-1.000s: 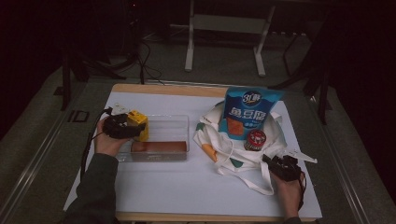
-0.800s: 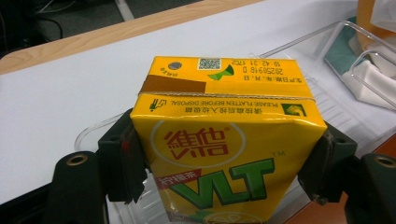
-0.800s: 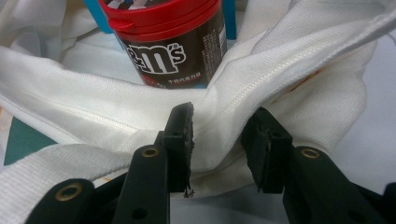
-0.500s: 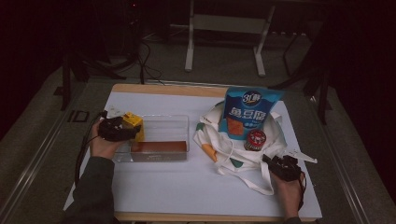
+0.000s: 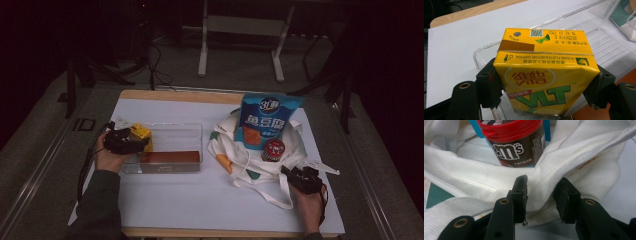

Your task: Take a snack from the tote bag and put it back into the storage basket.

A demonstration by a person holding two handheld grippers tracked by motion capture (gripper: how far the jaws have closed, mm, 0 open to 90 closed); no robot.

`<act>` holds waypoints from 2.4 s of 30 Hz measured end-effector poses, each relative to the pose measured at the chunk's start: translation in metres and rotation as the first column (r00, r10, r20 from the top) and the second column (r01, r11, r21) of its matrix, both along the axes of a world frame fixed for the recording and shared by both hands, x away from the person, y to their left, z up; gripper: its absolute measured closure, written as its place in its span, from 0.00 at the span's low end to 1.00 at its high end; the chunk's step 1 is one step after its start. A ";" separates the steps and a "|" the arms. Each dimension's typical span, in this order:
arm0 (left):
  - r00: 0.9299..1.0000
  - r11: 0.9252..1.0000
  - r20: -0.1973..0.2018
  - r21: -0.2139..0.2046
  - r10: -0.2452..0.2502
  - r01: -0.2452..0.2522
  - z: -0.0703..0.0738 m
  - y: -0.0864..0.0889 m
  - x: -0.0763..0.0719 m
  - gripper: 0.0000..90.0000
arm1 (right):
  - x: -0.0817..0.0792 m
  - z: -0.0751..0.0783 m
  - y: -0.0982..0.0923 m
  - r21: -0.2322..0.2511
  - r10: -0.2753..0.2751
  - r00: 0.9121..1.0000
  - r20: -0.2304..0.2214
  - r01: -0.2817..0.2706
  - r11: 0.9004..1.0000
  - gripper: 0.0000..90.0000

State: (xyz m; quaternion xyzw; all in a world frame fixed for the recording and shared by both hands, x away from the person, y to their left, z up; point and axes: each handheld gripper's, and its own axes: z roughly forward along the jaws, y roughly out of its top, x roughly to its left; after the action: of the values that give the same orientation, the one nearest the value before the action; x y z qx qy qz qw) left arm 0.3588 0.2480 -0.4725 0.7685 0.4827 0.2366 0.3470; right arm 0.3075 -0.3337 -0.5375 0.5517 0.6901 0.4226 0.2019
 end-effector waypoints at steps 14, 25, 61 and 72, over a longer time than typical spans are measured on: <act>0.999 1.000 -0.031 0.015 0.018 -0.017 0.000 0.005 -0.011 0.30 | 0.000 0.000 0.000 0.004 0.000 1.000 -0.001 0.000 1.000 0.70; 0.999 0.999 -0.042 -0.036 0.023 -0.024 0.004 0.007 -0.023 0.29 | 0.000 0.000 -0.001 0.006 0.001 1.000 -0.002 -0.001 1.000 0.70; 0.998 1.000 0.068 -0.009 -0.004 0.005 0.037 0.003 -0.037 0.26 | 0.000 0.000 -0.001 0.010 0.003 1.000 -0.004 -0.003 1.000 0.69; 0.991 0.999 0.132 0.009 -0.038 0.037 0.051 -0.013 -0.039 0.26 | 0.000 0.000 -0.001 0.011 0.004 1.000 -0.003 -0.004 1.000 0.69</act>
State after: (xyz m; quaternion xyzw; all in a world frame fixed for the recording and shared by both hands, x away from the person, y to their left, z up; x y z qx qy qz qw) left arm 0.3195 0.2353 -0.4217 0.7612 0.4434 0.2821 0.3800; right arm 0.3078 -0.3348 -0.5376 0.5521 0.6890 0.4262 0.1970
